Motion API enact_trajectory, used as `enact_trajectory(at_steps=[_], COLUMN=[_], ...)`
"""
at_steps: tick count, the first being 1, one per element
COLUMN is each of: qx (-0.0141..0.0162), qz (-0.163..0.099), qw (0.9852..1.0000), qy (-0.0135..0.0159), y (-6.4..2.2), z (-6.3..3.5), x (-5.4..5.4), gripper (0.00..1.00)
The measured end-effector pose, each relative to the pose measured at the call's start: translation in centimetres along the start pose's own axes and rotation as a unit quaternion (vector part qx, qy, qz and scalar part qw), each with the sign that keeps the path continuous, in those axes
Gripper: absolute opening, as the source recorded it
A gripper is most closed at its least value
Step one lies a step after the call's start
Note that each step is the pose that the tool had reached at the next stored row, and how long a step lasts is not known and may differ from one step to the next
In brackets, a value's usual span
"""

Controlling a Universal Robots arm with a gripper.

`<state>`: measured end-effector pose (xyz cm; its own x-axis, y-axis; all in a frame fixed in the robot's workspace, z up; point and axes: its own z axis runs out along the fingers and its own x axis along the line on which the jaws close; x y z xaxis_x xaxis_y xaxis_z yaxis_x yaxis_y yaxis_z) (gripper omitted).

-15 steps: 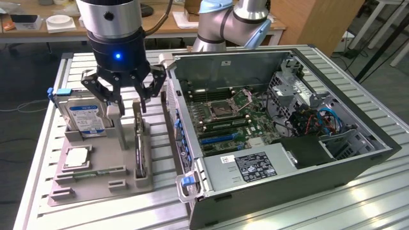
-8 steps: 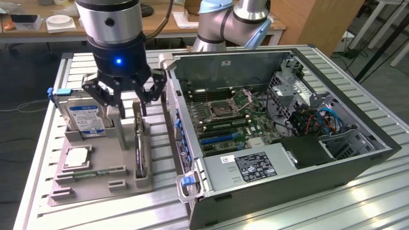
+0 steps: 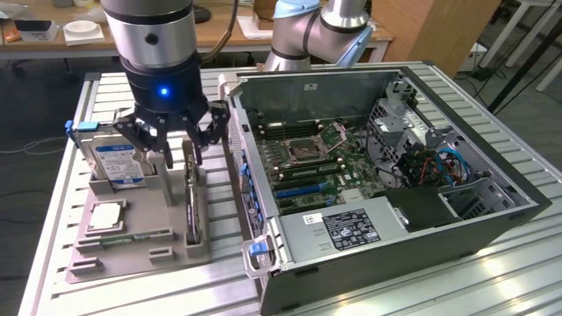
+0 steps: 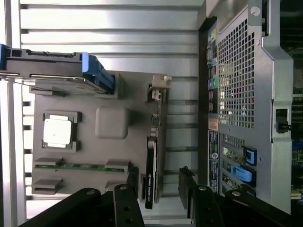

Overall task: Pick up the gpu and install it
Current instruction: 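Pick up the gpu and move the gpu toward the slot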

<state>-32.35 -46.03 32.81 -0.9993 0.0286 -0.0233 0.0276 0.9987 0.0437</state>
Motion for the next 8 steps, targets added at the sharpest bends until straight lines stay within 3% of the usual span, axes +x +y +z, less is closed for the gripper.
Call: enact_trajectory(at_steps=[8], qx=[0.0], qz=[0.0], qw=[1.0], qy=[0.0004], y=[-0.53], z=[0.58], x=[0.0], gripper=[0.47])
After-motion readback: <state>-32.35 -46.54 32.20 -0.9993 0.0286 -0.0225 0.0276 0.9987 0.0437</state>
